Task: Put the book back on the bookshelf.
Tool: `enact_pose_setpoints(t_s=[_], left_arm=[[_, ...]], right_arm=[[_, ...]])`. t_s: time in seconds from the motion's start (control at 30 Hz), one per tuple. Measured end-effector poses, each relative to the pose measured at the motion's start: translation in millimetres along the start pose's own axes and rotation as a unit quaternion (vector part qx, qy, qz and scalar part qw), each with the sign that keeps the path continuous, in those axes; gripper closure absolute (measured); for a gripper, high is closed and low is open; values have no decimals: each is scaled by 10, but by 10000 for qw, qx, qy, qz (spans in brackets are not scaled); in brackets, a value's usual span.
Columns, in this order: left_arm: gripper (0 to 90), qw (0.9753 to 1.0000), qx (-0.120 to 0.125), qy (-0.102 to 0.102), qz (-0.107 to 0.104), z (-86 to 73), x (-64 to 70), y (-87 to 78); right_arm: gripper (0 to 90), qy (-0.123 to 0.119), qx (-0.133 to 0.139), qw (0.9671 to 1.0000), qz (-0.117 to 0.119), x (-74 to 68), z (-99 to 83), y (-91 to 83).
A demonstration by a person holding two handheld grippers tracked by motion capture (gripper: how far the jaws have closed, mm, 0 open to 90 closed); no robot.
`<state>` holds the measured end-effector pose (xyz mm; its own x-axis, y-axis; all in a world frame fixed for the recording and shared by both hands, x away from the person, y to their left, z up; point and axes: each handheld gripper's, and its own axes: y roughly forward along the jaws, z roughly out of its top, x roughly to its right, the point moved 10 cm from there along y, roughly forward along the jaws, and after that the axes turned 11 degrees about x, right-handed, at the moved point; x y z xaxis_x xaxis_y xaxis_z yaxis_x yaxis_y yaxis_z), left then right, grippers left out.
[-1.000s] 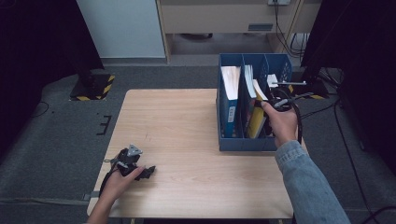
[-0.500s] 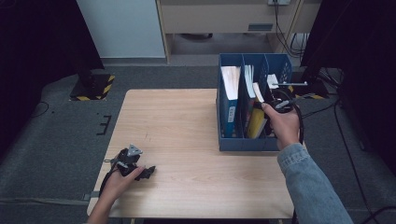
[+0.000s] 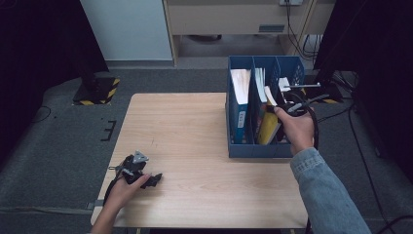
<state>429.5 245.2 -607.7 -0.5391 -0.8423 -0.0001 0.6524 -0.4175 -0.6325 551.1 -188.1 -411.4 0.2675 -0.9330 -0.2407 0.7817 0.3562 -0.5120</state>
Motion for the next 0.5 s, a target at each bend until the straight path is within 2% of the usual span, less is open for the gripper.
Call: enact_pose_setpoints(t_s=[0.5], left_arm=[[0, 10000, -9, -5, 4, 2, 1, 2]], right_arm=[[740, 91, 279, 9995, -100, 45, 187, -3]])
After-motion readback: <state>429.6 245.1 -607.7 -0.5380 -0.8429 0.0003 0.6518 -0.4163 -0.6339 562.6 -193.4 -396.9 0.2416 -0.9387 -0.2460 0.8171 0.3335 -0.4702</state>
